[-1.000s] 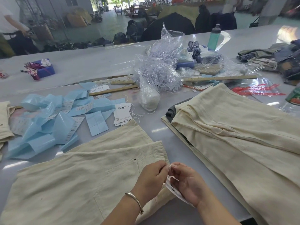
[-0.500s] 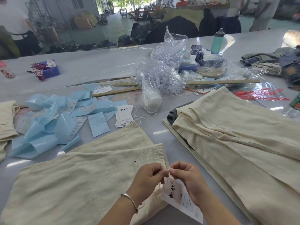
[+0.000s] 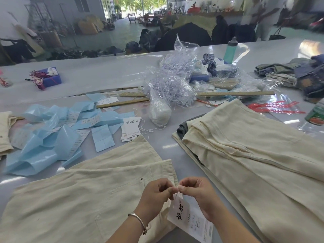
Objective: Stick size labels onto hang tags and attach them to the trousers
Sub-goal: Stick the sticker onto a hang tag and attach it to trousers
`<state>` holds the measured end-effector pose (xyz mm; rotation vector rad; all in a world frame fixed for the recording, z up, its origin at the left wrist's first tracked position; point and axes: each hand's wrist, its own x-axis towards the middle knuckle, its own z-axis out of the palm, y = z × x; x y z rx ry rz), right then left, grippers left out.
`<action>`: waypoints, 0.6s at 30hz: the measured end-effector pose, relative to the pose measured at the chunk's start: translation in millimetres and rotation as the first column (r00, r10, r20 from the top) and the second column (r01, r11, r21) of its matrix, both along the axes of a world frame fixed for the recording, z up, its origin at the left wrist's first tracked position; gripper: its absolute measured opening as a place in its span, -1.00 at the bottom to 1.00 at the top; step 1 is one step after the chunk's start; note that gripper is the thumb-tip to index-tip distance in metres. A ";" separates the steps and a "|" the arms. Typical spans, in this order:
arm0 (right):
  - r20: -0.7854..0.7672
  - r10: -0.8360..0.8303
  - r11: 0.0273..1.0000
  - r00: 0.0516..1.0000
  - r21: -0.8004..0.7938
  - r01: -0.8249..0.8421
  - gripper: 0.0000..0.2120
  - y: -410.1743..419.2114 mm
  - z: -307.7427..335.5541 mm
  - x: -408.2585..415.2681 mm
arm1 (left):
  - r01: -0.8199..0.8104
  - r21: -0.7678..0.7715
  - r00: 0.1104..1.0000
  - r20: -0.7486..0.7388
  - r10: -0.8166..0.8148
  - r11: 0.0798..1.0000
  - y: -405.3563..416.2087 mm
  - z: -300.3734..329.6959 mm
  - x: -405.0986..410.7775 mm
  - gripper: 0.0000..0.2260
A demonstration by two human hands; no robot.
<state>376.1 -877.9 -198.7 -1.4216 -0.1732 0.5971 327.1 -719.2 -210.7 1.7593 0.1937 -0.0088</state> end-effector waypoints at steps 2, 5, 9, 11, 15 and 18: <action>-0.016 -0.008 1.000 1.000 -0.015 0.008 -0.82 4.0 1.7 3.2 | -0.033 -0.012 0.999 0.012 0.033 0.999 1.3 -1.3 0.3 -0.80; -0.058 -0.014 1.000 0.998 -0.023 0.012 -0.90 11.0 2.2 7.6 | -0.069 0.031 0.997 0.040 0.067 0.997 5.4 -3.8 1.3 -0.80; -0.018 -0.099 0.961 0.995 -0.261 0.091 -0.85 15.9 3.4 12.4 | -0.023 0.237 0.999 0.038 0.015 0.971 27.8 -0.4 1.5 -0.80; 0.194 -0.163 0.867 0.967 -0.440 0.234 -0.81 22.6 5.7 12.3 | -0.084 0.274 0.996 0.044 0.075 0.958 52.8 -1.4 -6.1 -0.80; 0.568 -0.095 0.811 0.818 -0.432 0.394 -0.81 74.1 21.4 -6.4 | -0.287 0.407 0.949 -0.005 0.316 0.867 126.9 -16.6 -45.4 -0.71; 0.556 0.289 0.804 0.779 -0.583 0.118 -0.76 137.3 11.8 -24.8 | -0.428 0.524 0.855 -0.030 0.518 0.736 182.1 -27.1 -82.9 -0.76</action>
